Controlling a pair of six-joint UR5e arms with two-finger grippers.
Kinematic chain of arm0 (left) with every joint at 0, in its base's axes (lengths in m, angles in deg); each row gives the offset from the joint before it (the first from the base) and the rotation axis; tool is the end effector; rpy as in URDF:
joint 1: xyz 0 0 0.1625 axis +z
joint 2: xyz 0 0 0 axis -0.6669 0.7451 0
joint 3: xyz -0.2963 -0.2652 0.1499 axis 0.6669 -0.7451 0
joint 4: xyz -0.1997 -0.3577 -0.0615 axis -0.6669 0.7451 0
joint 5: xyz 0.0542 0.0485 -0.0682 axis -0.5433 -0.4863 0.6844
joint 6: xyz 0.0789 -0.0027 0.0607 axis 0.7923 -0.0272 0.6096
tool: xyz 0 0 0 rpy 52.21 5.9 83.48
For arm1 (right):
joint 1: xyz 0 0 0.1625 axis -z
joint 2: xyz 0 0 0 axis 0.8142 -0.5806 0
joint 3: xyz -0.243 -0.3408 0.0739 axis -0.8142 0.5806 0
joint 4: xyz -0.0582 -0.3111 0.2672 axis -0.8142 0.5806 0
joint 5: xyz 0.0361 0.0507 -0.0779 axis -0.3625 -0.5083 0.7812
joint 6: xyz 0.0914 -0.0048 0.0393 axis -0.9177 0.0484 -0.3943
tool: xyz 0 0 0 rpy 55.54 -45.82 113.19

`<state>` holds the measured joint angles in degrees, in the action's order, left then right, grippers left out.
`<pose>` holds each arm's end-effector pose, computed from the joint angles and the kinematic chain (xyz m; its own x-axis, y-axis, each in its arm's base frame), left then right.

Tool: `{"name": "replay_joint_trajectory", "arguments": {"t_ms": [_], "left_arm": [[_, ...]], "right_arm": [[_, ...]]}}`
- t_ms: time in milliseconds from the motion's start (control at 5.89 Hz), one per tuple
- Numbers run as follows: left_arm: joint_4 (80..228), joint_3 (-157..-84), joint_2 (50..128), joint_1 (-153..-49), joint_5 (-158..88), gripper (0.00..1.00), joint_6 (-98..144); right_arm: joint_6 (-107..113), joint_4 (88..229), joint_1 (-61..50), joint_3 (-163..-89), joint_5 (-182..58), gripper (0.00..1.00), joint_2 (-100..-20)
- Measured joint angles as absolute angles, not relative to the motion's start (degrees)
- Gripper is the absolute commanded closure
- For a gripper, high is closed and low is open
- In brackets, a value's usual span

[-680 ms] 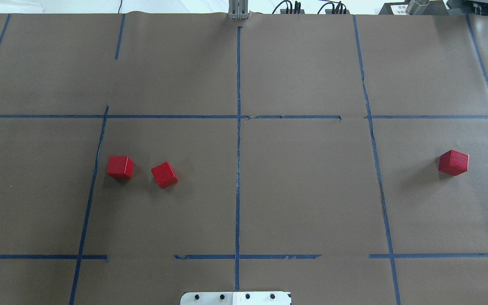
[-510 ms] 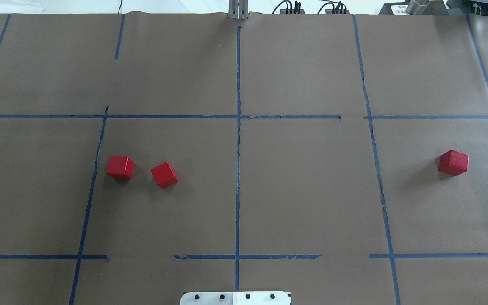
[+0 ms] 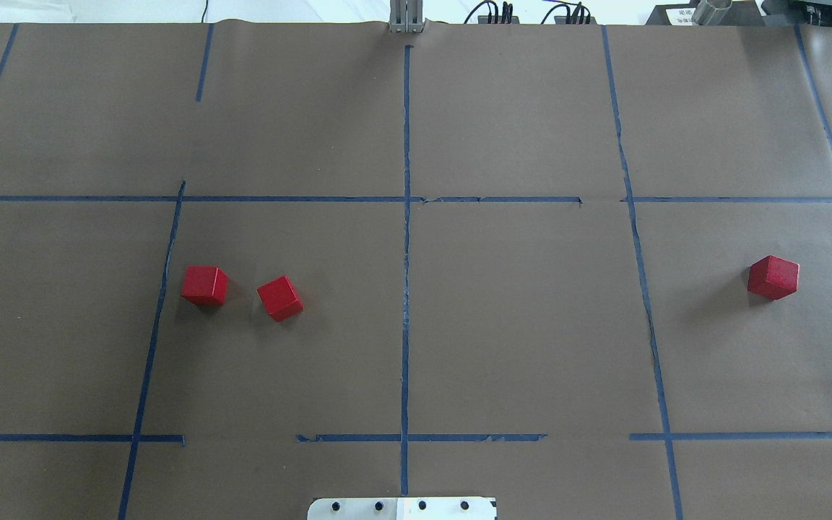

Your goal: Form red blocks into L shape at center

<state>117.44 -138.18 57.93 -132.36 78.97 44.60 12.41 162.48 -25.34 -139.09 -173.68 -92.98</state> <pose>-0.0658 -0.4001 0.6058 0.6941 0.0721 -0.7162 -0.0740 0.9968 0.0287 -0.0096 -0.4133 0.6033 0.6919 -0.1511 0.7060 0.0872 0.9882 0.1260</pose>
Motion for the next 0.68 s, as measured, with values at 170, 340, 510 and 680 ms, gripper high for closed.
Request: {"name": "replay_joint_trajectory", "arguments": {"t_ms": [170, 340, 510, 680], "left_arm": [[117.45, -138.11, 57.93, -132.36, 78.98, 0.00, 44.60], [117.49, -138.07, 57.92, -132.36, 78.98, 0.00, 44.60], [117.50, -138.07, 57.92, -132.33, 78.98, 0.00, 44.61], [117.54, -138.07, 57.94, -132.26, 78.98, 0.00, 44.61]], "right_arm": [[-2.98, 156.04, -20.24, -138.83, -172.55, 0.00, -91.86], [-15.82, 152.82, -15.01, -138.58, -169.83, 0.01, -89.64], [-24.80, 150.83, -10.39, -138.35, -166.31, 0.01, -88.04], [-31.64, 146.57, -6.93, -136.84, -163.44, 0.01, -87.51]]}}
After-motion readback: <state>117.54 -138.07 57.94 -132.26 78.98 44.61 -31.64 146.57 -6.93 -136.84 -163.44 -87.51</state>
